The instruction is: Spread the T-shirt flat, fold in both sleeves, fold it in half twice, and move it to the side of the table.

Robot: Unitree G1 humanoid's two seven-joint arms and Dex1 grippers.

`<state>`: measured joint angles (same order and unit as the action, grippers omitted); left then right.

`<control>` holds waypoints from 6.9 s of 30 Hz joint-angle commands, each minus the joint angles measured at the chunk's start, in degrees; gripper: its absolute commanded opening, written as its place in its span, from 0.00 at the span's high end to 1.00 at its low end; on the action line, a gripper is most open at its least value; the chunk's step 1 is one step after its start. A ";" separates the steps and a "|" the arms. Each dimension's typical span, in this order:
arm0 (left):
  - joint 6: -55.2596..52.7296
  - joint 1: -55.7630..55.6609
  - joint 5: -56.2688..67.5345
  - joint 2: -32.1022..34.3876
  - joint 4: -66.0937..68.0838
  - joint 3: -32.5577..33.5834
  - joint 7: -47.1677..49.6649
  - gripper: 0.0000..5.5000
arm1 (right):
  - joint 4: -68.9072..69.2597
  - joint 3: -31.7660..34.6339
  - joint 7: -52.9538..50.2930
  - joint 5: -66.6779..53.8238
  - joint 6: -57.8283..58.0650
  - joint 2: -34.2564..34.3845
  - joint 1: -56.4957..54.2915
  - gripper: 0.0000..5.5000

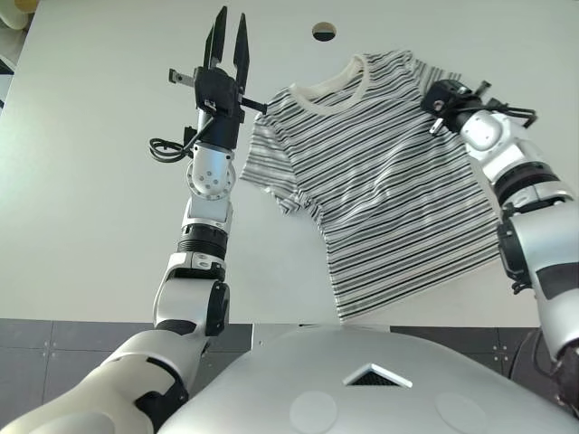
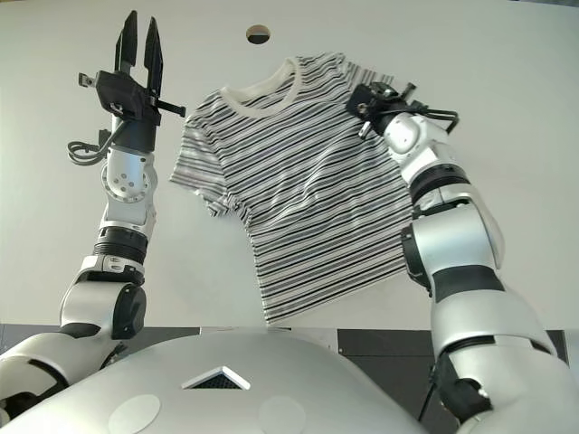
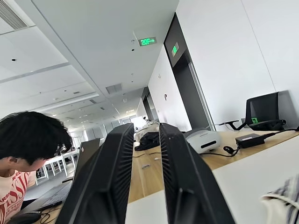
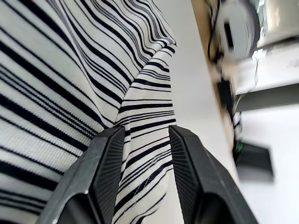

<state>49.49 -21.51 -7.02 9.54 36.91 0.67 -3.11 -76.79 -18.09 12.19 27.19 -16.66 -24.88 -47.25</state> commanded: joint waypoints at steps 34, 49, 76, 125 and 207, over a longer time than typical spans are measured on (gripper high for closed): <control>-85.03 1.09 31.13 -3.84 -11.52 1.18 -21.76 0.64 | 13.18 12.77 7.26 -12.31 -14.87 -5.30 -2.15 0.68; -82.19 -4.46 29.14 -7.09 2.94 2.67 -21.63 0.72 | 14.41 12.09 8.08 -12.73 -14.56 -3.91 -0.77 0.68; -78.60 -3.24 32.88 0.34 2.09 11.72 -25.59 0.98 | 15.17 11.79 8.73 -12.78 -14.72 -2.62 0.58 0.68; -80.92 -10.92 36.89 -6.77 -2.61 13.21 -21.94 0.88 | 6.25 20.06 13.18 -21.71 -6.08 -0.38 -0.27 0.68; -84.72 -0.74 53.31 -8.12 -34.99 13.93 -23.90 0.52 | 9.80 7.47 21.13 -12.80 -7.65 8.90 3.40 0.82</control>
<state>-35.50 -21.89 46.16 0.92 1.57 14.45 -27.62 -67.92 -11.19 32.74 15.38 -23.11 -15.79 -43.32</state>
